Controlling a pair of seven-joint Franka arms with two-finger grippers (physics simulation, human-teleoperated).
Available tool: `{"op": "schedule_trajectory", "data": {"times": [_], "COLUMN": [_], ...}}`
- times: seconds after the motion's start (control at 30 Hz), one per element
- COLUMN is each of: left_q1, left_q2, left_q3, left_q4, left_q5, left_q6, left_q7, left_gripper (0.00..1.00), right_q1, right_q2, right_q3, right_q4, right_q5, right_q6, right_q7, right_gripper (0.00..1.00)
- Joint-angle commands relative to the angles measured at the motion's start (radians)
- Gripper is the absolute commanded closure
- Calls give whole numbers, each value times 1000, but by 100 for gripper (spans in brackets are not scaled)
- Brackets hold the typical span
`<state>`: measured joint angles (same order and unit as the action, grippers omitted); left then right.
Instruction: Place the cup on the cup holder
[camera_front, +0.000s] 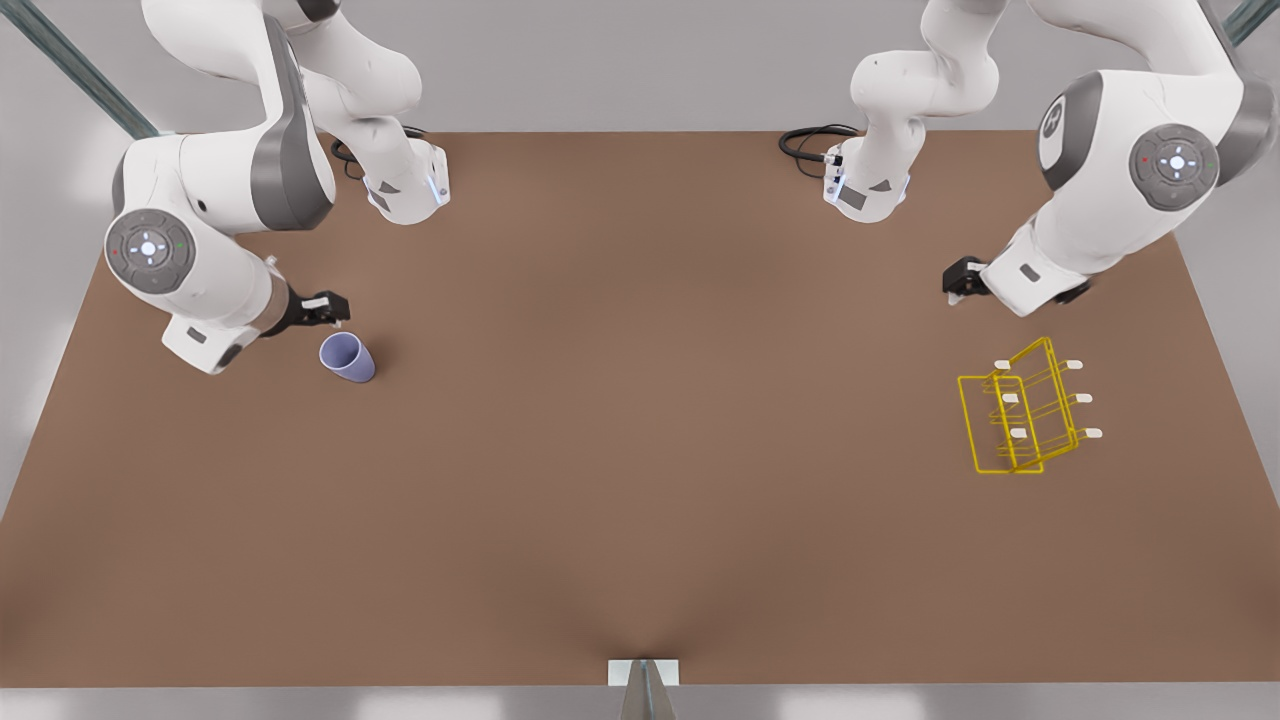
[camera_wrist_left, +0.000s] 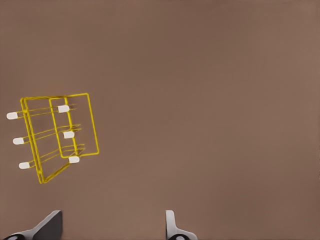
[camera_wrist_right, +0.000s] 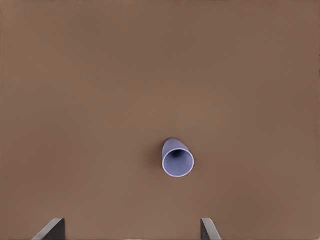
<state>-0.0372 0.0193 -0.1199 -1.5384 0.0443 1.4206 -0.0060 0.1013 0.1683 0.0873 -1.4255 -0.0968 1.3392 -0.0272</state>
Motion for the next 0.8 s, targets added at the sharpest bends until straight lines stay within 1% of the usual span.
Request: {"op": "schedule_trajectory", "data": {"times": [0.0, 0.03, 0.07, 0.1, 0.13, 0.17, 0.2, 0.27, 0.33, 0.43, 0.47, 0.53, 0.57, 0.7, 0.77], "left_q1": [22, 22, 22, 23, 23, 25, 25, 25, 25, 23, 23, 23, 23, 23, 22], "left_q2": [-1, -1, -1, 1, 31, 51, 57, 65, 65, 65, 65, 65, 65, 64, 64], "left_q3": [-3, -3, -3, -3, -3, -3, -3, -3, -3, -3, -3, -3, -3, -3, -3], "left_q4": [0, 1, 0, 1, 3, 3, 3, 3, 3, 3, 3, 3, 3, 3, 3], "left_q5": [2, 2, 2, 2, 3, 3, 5, 5, 5, 5, 5, 5, 5, 5, 5], "left_q6": [57, 57, 57, 57, 57, 57, 58, 60, 58, 58, 58, 58, 58, 57, 54], "left_q7": [-3, -3, -2, -2, -3, 0, 3, 1, 1, 1, 3, 1, 1, 3, 1], "left_gripper": [0, 0, 0, 0, 0, 0, 0, 0, 0, 0, 0, 0, 0, 0, 0], "right_q1": [0, 2, -20, -35, -38, -51, -48, -55, -84, -98, -98, -107, -110, -130, -130], "right_q2": [-1, 31, 101, 195, 203, 194, 191, 90, 62, -16, -68, -92, -90, -101, -101], "right_q3": [0, 0, -1, 0, 3, 8, 9, 9, 9, 8, 8, 6, 3, 0, -18], "right_q4": [0, 0, -7, -30, -119, -196, -256, -421, -487, -642, -731, -832, -845, -895, -922], "right_q5": [0, -12, 0, -7, -3, -3, -3, -1, 0, 0, 2, 2, 2, 2, 2], "right_q6": [57, 57, 67, 130, 277, 406, 480, 597, 637, 794, 877, 991, 1015, 1011, 1003], "right_q7": [-14, -13, -14, -43, -46, -48, -48, -51, -92, -100, -100, -100, -99, -97, -99], "right_gripper": [0, 0, 0, 0, 0, 0, 0, 0, 0, 0, 0, 0, 0, 0, 0]}}
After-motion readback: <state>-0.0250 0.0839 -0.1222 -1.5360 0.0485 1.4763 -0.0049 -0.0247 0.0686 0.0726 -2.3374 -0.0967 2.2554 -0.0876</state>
